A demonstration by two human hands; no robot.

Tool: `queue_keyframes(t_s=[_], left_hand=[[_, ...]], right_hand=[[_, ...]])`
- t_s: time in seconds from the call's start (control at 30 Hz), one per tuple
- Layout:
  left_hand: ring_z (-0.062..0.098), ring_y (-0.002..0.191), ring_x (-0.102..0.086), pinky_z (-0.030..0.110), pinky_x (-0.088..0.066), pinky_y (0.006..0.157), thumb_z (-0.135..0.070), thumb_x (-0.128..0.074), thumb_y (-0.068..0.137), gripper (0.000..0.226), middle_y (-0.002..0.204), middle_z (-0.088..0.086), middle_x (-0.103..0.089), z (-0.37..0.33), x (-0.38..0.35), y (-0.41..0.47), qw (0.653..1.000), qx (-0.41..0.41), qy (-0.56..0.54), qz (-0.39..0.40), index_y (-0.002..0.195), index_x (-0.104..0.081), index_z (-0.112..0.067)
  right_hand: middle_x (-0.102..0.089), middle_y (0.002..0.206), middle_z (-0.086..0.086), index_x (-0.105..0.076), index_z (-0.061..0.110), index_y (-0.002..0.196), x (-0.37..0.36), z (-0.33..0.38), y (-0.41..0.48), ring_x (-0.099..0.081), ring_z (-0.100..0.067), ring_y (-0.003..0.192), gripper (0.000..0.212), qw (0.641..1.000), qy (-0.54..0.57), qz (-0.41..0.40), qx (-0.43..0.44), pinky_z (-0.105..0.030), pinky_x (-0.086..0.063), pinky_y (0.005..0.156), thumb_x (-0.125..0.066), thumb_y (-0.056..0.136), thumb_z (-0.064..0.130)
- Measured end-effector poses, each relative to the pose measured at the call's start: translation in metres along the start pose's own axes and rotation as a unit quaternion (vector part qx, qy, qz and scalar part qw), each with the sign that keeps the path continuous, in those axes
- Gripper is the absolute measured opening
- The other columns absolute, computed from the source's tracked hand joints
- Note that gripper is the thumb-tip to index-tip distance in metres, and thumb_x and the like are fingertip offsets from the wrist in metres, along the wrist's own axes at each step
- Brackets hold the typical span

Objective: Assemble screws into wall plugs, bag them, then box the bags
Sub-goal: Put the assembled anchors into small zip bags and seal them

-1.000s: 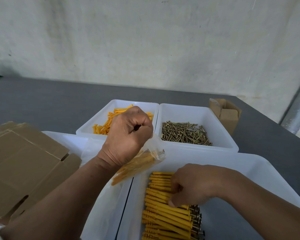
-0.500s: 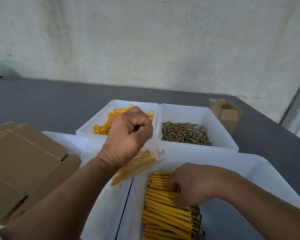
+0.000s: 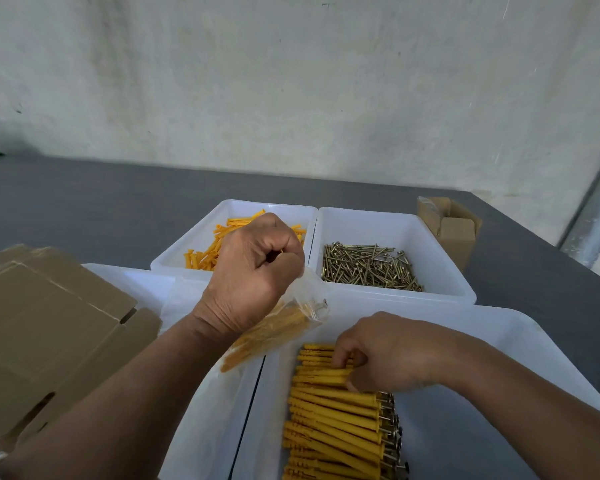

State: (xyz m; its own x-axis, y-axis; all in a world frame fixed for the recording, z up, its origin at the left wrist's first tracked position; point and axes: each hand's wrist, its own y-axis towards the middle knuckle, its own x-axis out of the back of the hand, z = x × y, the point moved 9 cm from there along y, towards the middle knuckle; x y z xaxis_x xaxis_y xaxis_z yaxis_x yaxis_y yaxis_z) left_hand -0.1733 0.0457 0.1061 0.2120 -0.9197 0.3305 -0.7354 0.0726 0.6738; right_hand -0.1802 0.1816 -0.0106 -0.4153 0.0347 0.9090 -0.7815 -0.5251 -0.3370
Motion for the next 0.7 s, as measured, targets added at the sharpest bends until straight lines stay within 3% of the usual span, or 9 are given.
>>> queue_keyframes(t_s=[0.13,0.2,0.3,0.37,0.5,0.6,0.7], left_hand=[[0.019,0.065,-0.052,0.031,-0.041,0.059,-0.006,-0.049,0.064,0.017,0.067,0.009,-0.056,-0.001,0.000,0.000,1.000,0.000,-0.001,-0.003,0.052,-0.057,-0.015],[0.021,0.065,-0.053,0.034,-0.042,0.060,-0.006,-0.049,0.064,0.016,0.067,0.009,-0.056,-0.002,0.000,0.000,1.000,-0.005,0.003,-0.004,0.053,-0.057,-0.013],[0.023,0.066,-0.053,0.037,-0.043,0.061,-0.006,-0.049,0.065,0.015,0.067,0.011,-0.056,-0.002,0.001,0.000,1.000,-0.008,0.007,-0.005,0.053,-0.057,-0.011],[0.024,0.067,-0.053,0.037,-0.043,0.062,-0.006,-0.049,0.065,0.015,0.067,0.011,-0.056,-0.002,0.000,0.000,1.000,-0.007,0.007,-0.004,0.053,-0.057,-0.011],[0.024,0.066,-0.053,0.035,-0.042,0.060,-0.006,-0.050,0.065,0.015,0.068,0.012,-0.056,-0.002,0.000,0.000,1.000,-0.003,0.002,-0.004,0.053,-0.057,-0.012],[0.023,0.065,-0.053,0.034,-0.043,0.060,-0.006,-0.050,0.065,0.016,0.068,0.011,-0.056,-0.003,0.000,0.001,1.000,-0.009,0.003,-0.002,0.053,-0.057,-0.013],[0.021,0.066,-0.054,0.036,-0.045,0.061,-0.005,-0.050,0.065,0.016,0.067,0.008,-0.056,-0.004,-0.001,0.001,1.000,-0.017,0.010,0.000,0.053,-0.058,-0.011]], right_hand=[[-0.057,0.080,0.018,-0.067,0.031,0.118,0.009,-0.002,-0.005,-0.064,-0.005,0.072,0.024,0.997,0.073,-0.021,-0.011,-0.022,-0.054,0.072,-0.060,0.095,0.029],[-0.061,0.079,0.017,-0.070,0.030,0.110,0.025,-0.006,-0.010,-0.069,-0.007,0.068,0.022,0.992,0.102,-0.070,-0.019,-0.022,-0.057,0.068,-0.053,0.097,0.026],[-0.059,0.070,0.023,-0.070,0.030,0.097,0.058,-0.015,-0.017,-0.059,0.006,0.060,0.023,0.977,0.093,-0.192,-0.028,-0.009,-0.039,0.050,-0.047,0.098,0.024],[-0.064,0.071,0.019,-0.070,0.028,0.088,0.077,-0.026,-0.026,-0.057,0.000,0.063,0.022,0.958,0.096,-0.265,-0.044,-0.014,-0.036,0.050,-0.049,0.095,0.026],[-0.063,0.060,0.016,-0.071,0.025,0.076,0.104,-0.045,-0.048,-0.050,-0.001,0.048,0.020,0.900,0.174,-0.397,-0.043,-0.018,-0.032,0.045,-0.054,0.085,0.032],[-0.054,0.050,0.010,-0.071,0.023,0.074,0.108,-0.041,-0.053,-0.040,-0.003,0.041,0.025,0.856,0.299,-0.422,0.000,-0.022,-0.032,0.043,-0.051,0.070,0.038],[-0.057,0.054,0.012,-0.071,0.023,0.074,0.101,-0.024,-0.047,-0.043,-0.002,0.046,0.024,0.865,0.286,-0.412,0.024,-0.025,-0.036,0.049,-0.052,0.070,0.038]])
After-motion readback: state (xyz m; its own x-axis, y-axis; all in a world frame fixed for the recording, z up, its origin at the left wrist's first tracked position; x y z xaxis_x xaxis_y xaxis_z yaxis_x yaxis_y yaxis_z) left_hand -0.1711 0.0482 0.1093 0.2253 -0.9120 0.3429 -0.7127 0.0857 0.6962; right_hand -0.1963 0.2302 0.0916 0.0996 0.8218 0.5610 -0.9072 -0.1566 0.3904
